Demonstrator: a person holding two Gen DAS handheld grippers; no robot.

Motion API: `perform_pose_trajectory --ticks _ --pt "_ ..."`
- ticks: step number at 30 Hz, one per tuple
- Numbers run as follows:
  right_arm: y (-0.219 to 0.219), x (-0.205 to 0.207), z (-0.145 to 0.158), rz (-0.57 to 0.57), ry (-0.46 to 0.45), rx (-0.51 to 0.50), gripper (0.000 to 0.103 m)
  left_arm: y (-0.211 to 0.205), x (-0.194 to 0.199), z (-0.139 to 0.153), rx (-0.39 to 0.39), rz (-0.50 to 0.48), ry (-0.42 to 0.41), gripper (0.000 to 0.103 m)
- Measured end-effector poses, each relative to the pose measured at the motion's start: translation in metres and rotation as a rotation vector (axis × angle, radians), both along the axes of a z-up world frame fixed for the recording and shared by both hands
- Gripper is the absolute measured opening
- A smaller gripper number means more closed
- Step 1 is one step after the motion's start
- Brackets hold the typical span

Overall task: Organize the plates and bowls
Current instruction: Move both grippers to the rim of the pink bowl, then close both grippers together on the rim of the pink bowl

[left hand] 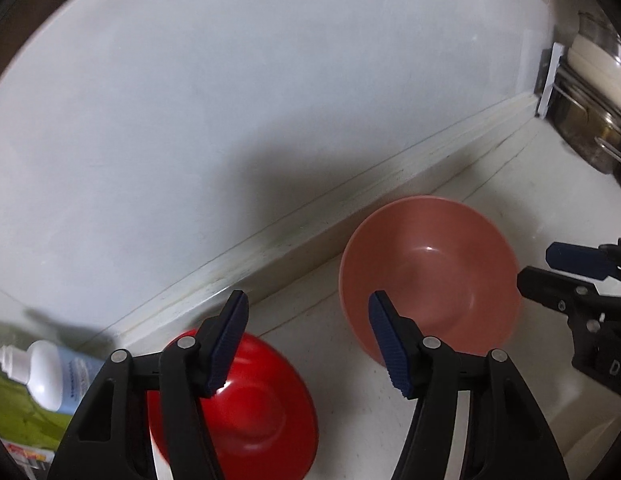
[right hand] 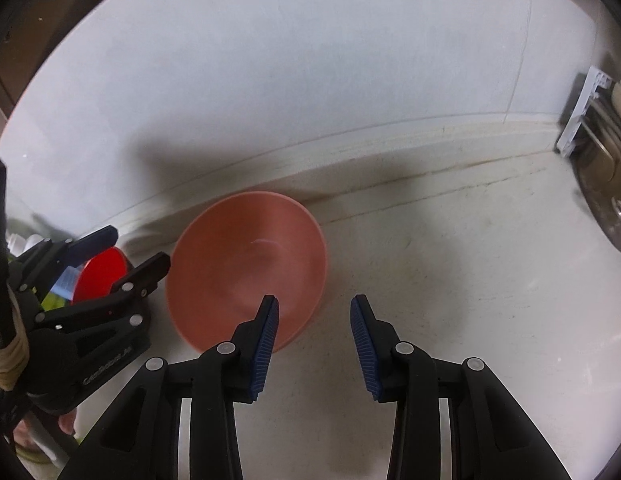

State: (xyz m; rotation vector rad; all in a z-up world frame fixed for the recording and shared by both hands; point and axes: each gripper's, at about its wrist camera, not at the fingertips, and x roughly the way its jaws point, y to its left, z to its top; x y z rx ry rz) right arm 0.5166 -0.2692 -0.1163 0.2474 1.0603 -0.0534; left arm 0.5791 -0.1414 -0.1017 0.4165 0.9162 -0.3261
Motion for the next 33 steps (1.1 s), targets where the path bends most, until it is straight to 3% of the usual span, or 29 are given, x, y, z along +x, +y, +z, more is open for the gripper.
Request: perform_pose_trajectory --ticks 9,19,26,33 --pt "-0.002 0.012 -0.016 -0.001 0.049 0.043 0.025 -0.011 0.016 -0.019 0.004 0.003 0.083 0.044" --pt "-0.001 0.019 -0.022 -0.006 0.061 0.071 0.014 -0.014 0.026 -0.035 -0.011 0.008 0.178 0.012" --pt "-0.003 0.020 -0.021 -0.025 0.062 0.091 0.012 -0.018 0.026 -0.035 -0.020 0.018 0.166 0.011" --pt "-0.004 0.008 -0.006 -0.017 0.036 0.091 0.012 -0.010 0.009 -0.017 -0.041 0.025 0.140 0.011"
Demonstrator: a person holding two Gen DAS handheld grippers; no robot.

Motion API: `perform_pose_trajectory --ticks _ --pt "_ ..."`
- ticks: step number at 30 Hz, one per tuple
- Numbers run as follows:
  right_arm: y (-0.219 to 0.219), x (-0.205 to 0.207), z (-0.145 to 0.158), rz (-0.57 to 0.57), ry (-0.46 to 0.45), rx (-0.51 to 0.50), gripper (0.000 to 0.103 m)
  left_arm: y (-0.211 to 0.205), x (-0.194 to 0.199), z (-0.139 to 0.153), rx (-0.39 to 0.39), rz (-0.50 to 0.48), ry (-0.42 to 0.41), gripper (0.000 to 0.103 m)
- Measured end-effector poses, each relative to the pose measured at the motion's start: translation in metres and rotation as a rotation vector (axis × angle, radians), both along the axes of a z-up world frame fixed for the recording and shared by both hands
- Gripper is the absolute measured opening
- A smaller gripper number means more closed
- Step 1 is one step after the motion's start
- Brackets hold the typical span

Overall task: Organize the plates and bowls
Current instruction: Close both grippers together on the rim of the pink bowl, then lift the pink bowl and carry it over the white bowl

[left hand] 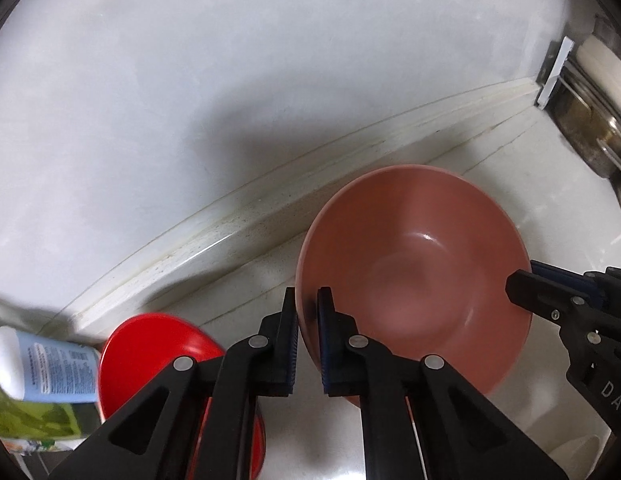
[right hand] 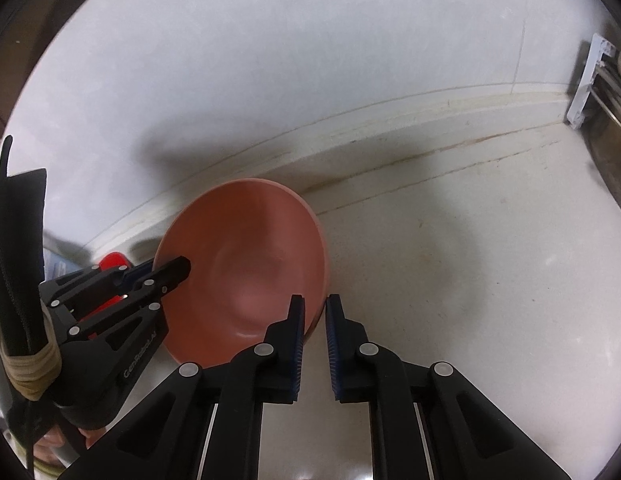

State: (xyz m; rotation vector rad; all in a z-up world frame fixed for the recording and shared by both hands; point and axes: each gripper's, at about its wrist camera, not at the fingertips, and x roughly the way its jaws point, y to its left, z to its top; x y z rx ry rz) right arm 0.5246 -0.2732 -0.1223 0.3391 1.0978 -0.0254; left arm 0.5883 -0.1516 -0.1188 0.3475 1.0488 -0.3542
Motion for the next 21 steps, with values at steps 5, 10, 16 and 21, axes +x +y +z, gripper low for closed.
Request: perform_pose_trajectory --ticks 5,10,16,21 --pt "0.004 -0.021 0.020 0.008 -0.018 0.002 0.012 0.014 -0.021 0.020 -0.027 -0.004 -0.015 0.011" --pt "0.004 -0.046 0.038 0.016 -0.043 -0.005 0.012 0.023 -0.050 0.043 -0.067 -0.014 -0.038 0.011" --pt "0.001 -0.079 0.062 0.017 -0.080 -0.021 0.012 0.037 -0.090 0.065 -0.129 -0.020 -0.048 0.012" --pt "-0.002 -0.114 0.076 0.016 -0.100 -0.038 0.012 0.032 -0.125 0.074 -0.172 -0.025 -0.043 0.014"
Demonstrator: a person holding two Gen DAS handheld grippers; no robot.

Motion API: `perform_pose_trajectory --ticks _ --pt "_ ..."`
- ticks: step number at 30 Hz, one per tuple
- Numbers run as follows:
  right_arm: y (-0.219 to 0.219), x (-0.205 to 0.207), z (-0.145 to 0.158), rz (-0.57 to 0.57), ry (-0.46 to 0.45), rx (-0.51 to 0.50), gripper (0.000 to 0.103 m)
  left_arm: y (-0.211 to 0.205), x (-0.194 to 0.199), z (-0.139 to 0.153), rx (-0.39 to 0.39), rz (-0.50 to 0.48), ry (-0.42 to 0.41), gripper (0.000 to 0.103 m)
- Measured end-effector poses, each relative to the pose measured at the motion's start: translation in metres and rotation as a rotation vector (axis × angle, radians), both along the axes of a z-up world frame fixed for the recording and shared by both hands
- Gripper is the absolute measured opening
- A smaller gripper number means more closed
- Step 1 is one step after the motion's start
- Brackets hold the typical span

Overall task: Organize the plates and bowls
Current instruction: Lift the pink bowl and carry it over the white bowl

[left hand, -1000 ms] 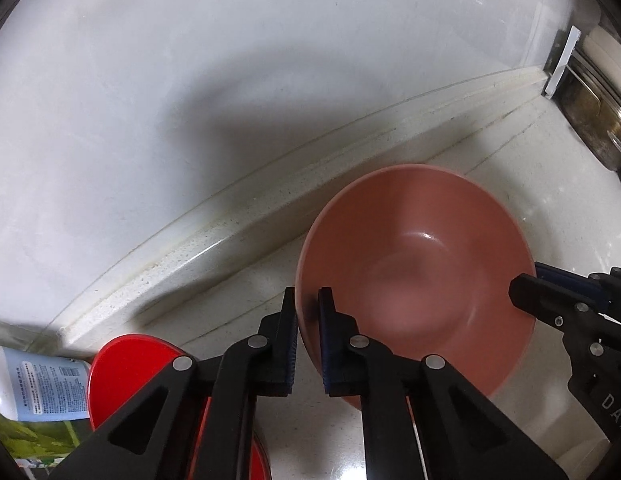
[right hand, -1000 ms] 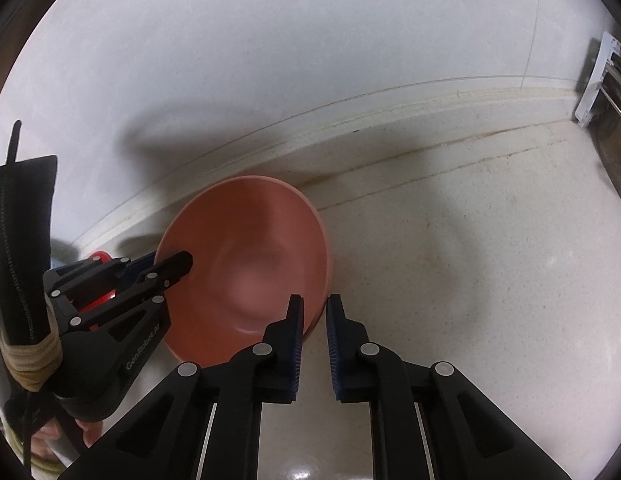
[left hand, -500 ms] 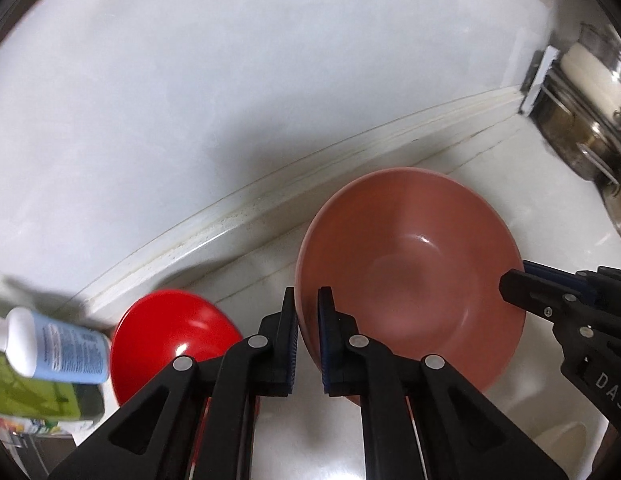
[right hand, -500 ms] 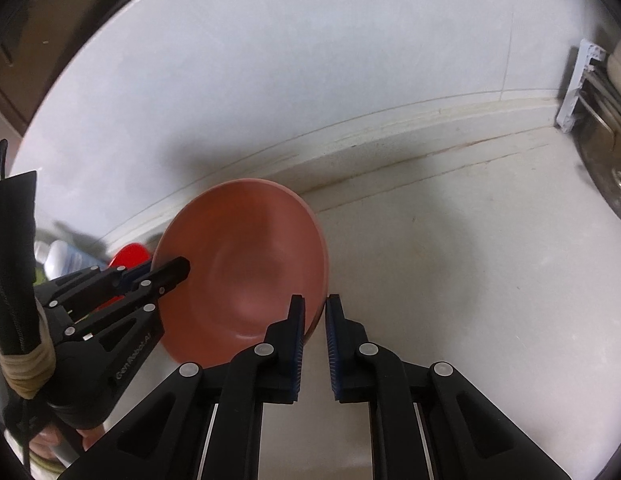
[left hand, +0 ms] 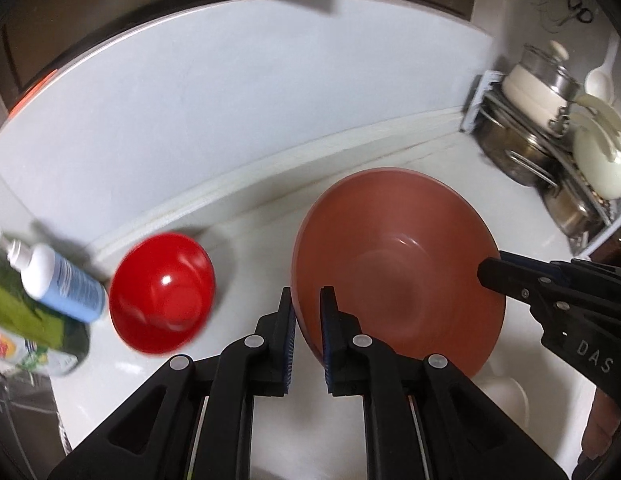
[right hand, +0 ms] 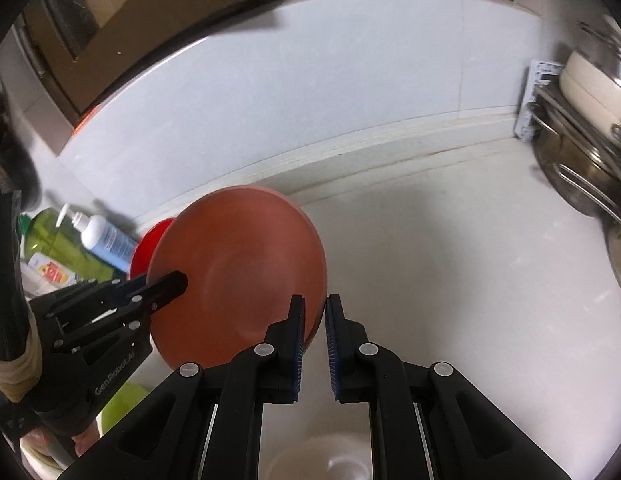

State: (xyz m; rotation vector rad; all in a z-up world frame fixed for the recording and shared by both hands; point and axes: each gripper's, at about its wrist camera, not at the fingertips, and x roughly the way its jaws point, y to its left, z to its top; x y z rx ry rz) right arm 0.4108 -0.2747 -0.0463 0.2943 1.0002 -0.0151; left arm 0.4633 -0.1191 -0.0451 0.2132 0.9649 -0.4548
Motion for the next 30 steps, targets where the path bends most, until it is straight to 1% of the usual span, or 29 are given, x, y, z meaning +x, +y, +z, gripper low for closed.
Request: perform_pose_trajectory --ticks 9,13,17,22,30 --pt "-0.017 -0.063 0.016 -0.029 -0.023 -0.018 0.012 -0.015 -0.059 0.007 -0.051 -0.026 0.016 0.014" --pt "-0.019 -0.084 0.017 -0.042 -0.023 -0.022 0.012 -0.022 -0.084 0.011 -0.060 -0.046 0.012 0.015" --pt "-0.022 -0.104 0.015 -0.053 -0.014 -0.026 0.012 -0.028 -0.099 0.012 -0.074 -0.059 0.026 0.015" --pt "-0.026 -0.125 0.009 -0.066 -0.001 -0.027 0.012 -0.033 -0.120 0.006 -0.071 -0.079 0.045 0.016" --pt "-0.032 -0.147 -0.011 -0.071 0.047 -0.013 0.012 -0.038 -0.142 -0.016 -0.056 -0.081 0.106 0.016"
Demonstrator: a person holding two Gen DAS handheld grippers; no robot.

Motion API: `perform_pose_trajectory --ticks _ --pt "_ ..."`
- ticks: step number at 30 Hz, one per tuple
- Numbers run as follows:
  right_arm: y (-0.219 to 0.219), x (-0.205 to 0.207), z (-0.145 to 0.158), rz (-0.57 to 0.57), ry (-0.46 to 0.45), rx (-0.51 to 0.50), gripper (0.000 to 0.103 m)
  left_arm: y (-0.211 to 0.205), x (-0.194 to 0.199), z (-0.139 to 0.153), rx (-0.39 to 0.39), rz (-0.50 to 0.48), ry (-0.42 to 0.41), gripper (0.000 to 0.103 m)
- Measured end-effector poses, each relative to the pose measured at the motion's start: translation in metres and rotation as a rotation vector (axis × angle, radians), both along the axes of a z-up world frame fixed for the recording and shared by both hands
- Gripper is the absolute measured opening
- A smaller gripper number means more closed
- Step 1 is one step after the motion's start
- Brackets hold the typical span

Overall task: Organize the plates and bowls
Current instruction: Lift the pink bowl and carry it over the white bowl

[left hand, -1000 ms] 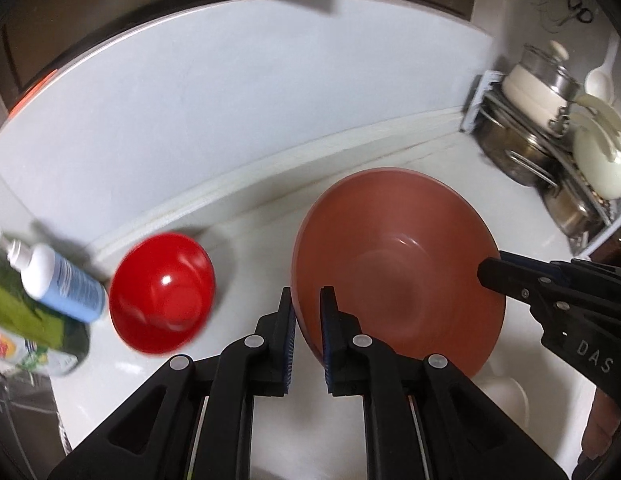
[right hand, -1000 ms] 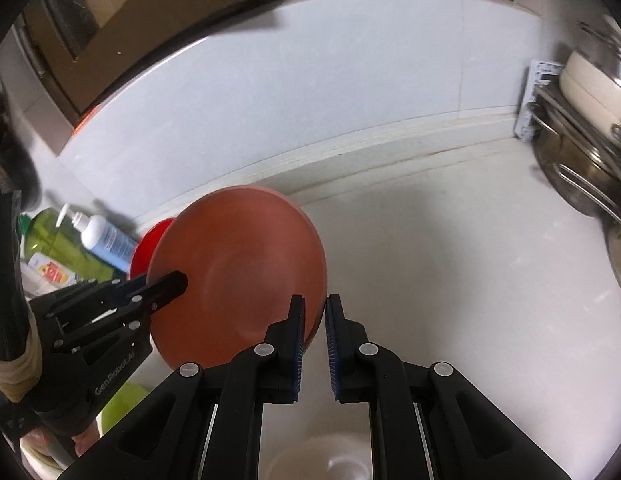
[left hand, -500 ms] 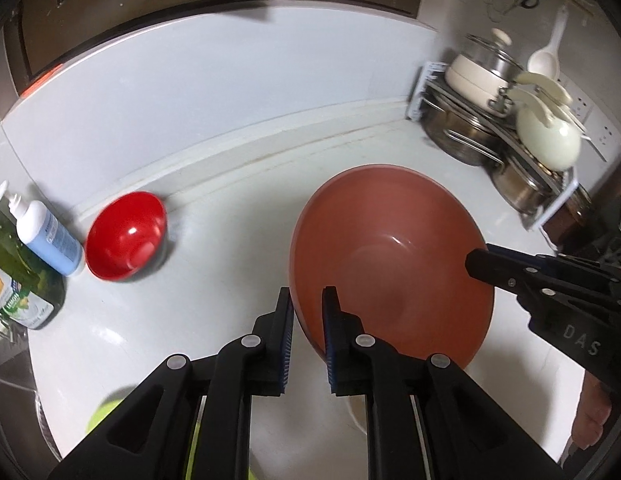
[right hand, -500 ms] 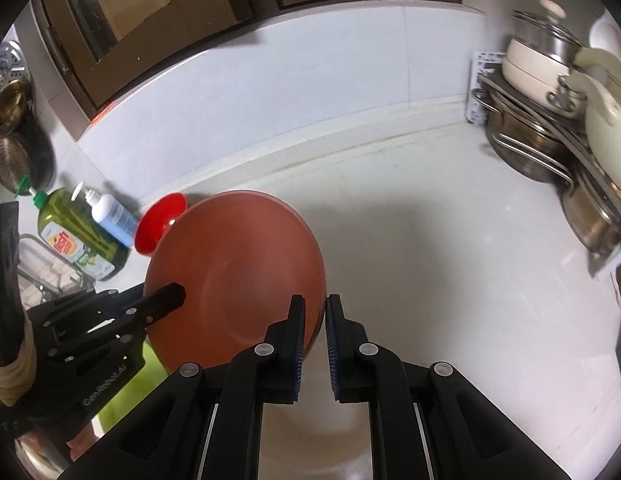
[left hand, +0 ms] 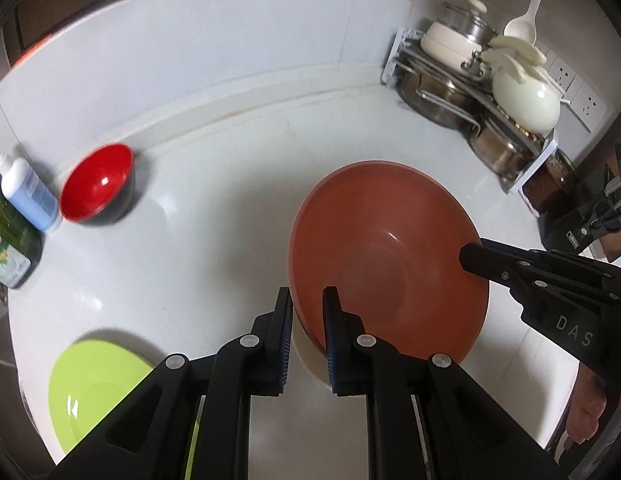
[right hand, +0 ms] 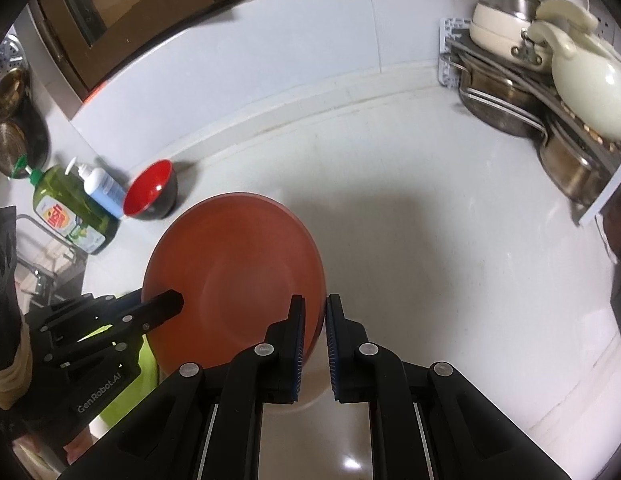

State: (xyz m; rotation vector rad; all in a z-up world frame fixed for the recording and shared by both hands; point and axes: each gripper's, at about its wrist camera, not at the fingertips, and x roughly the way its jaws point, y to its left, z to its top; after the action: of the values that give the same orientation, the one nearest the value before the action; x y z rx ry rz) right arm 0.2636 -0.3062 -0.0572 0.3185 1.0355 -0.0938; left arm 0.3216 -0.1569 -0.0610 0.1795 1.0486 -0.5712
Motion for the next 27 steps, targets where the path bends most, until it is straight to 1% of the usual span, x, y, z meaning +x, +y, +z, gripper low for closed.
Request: perform_pose_trajectory --ticks 6,11,20,27 --pt "-0.004 -0.006 -0.018 -0.002 0.042 0.025 0.012 -0.007 -0.009 -0.019 0.049 0.001 0.029 0.016" --pt "-0.008 -0.008 -0.031 -0.001 0.074 0.052 0.012 -0.011 -0.013 -0.034 0.073 0.012 0.057 0.016" --pt "-0.005 -0.007 -0.047 0.021 0.108 0.065 0.012 -0.010 -0.014 -0.044 0.094 0.035 0.075 0.016" --pt "-0.006 -0.004 -0.053 0.027 0.118 0.063 0.012 -0.009 -0.014 -0.053 0.109 0.040 0.090 0.016"
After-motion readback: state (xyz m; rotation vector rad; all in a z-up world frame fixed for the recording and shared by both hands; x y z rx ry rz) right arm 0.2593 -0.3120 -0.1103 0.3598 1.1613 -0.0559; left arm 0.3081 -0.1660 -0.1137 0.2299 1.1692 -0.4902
